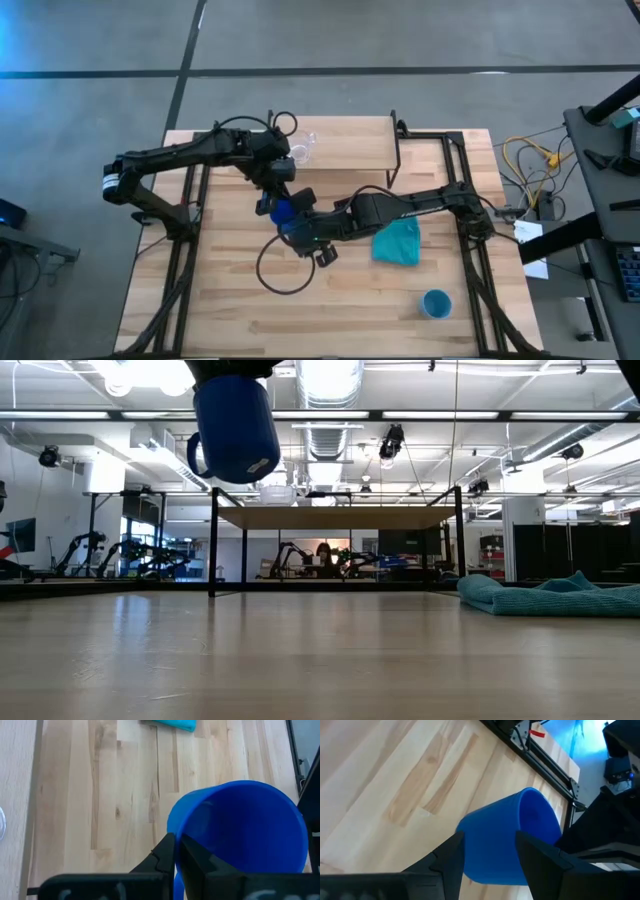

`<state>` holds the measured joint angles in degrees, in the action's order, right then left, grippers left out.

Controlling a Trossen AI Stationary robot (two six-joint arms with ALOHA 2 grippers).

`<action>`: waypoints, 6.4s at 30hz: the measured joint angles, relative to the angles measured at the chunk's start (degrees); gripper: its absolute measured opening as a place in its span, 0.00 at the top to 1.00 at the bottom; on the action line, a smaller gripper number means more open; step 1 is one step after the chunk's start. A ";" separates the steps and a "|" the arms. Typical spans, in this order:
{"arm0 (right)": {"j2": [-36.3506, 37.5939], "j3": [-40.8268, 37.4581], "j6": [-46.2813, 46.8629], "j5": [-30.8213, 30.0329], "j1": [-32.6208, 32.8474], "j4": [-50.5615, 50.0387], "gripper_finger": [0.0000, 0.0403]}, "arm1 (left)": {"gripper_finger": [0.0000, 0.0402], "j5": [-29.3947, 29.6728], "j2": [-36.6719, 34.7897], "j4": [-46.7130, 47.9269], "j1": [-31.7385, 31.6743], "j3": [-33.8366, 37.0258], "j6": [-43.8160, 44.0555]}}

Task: Stack small to large cups/mugs on shelf
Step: Put the blue mug on the shelf

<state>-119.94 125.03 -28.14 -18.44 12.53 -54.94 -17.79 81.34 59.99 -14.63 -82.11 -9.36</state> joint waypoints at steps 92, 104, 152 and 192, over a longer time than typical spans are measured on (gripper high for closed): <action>0.00 -5.20 -0.37 2.47 -2.42 8.08 0.94 | 1.00 -0.29 -0.02 -0.16 0.51 -2.41 -3.00; -0.07 -5.29 4.37 2.27 -2.45 8.33 0.98 | 1.00 0.58 -0.04 -0.55 0.48 -2.74 -2.97; 0.61 3.80 50.47 -20.63 -5.46 -12.43 0.98 | 0.73 7.03 -0.81 -2.01 0.76 -18.93 0.06; 0.52 3.41 49.16 -2.26 -24.41 -17.52 0.98 | 0.73 8.23 -5.49 -2.54 1.22 -19.49 -0.57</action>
<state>-119.42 128.44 21.02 -20.69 -11.88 -72.46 -9.56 75.85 57.45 -13.41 -101.59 -9.93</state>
